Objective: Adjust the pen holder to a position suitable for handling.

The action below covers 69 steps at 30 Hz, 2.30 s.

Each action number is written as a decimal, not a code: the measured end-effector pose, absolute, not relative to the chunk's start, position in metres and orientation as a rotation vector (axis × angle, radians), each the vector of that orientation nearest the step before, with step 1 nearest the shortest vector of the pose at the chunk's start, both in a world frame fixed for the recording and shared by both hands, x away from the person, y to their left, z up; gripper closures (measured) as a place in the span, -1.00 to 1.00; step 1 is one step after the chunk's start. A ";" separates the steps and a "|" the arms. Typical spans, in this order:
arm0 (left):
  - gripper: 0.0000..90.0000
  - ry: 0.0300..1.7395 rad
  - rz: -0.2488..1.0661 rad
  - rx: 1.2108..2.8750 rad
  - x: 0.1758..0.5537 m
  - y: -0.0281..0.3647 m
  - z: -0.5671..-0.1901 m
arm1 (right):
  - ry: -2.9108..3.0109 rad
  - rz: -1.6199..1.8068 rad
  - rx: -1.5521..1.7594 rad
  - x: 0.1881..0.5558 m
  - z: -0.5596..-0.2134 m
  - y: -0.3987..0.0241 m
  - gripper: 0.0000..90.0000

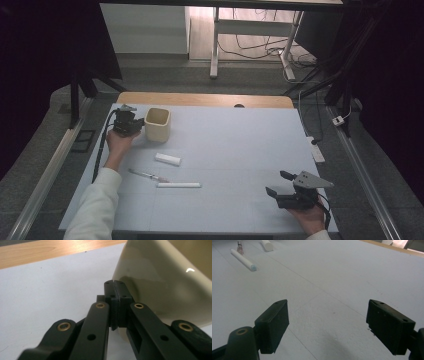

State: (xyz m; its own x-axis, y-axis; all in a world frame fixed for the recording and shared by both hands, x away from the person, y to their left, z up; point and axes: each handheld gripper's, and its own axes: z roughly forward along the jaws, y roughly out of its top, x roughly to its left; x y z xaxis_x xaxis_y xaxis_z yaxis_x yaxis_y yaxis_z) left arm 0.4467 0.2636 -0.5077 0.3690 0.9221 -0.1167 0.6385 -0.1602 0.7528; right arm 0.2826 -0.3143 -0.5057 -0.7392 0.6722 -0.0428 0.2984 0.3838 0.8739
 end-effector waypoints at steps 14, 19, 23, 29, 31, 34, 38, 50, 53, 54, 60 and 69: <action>0.98 1.376 0.484 1.908 0.450 0.268 -0.515 | 2.263 1.297 0.841 0.283 -0.507 -0.314 -0.59; 0.98 1.373 0.467 1.898 0.452 0.269 -0.517 | 2.264 1.296 0.843 0.284 -0.507 -0.314 -0.59; 0.98 1.380 0.480 1.916 0.452 0.267 -0.520 | 2.260 1.296 0.846 0.284 -0.507 -0.313 -0.59; 0.98 1.377 0.474 1.918 0.453 0.268 -0.521 | 2.267 1.292 0.849 0.284 -0.508 -0.313 -0.59; 0.98 1.375 0.483 1.922 0.453 0.267 -0.521 | 2.267 1.291 0.848 0.284 -0.508 -0.313 -0.59; 0.98 1.376 0.488 1.923 0.454 0.266 -0.521 | 2.269 1.289 0.850 0.285 -0.508 -0.313 -0.59; 0.98 1.374 0.482 1.923 0.454 0.267 -0.522 | 2.269 1.290 0.850 0.285 -0.508 -0.312 -0.59; 0.98 1.365 0.482 1.929 0.455 0.267 -0.522 | 2.266 1.296 0.858 0.286 -0.508 -0.312 -0.59; 0.99 1.363 0.482 1.955 0.457 0.262 -0.525 | 2.264 1.298 0.860 0.286 -0.508 -0.312 -0.59; 0.98 1.358 0.486 1.957 0.457 0.259 -0.525 | 2.264 1.297 0.860 0.286 -0.508 -0.312 -0.59; 0.98 1.334 0.485 1.974 0.462 0.248 -0.524 | 2.262 1.294 0.860 0.286 -0.508 -0.313 -0.59; 0.98 1.329 0.482 1.980 0.464 0.246 -0.523 | 2.259 1.290 0.860 0.284 -0.507 -0.314 -0.59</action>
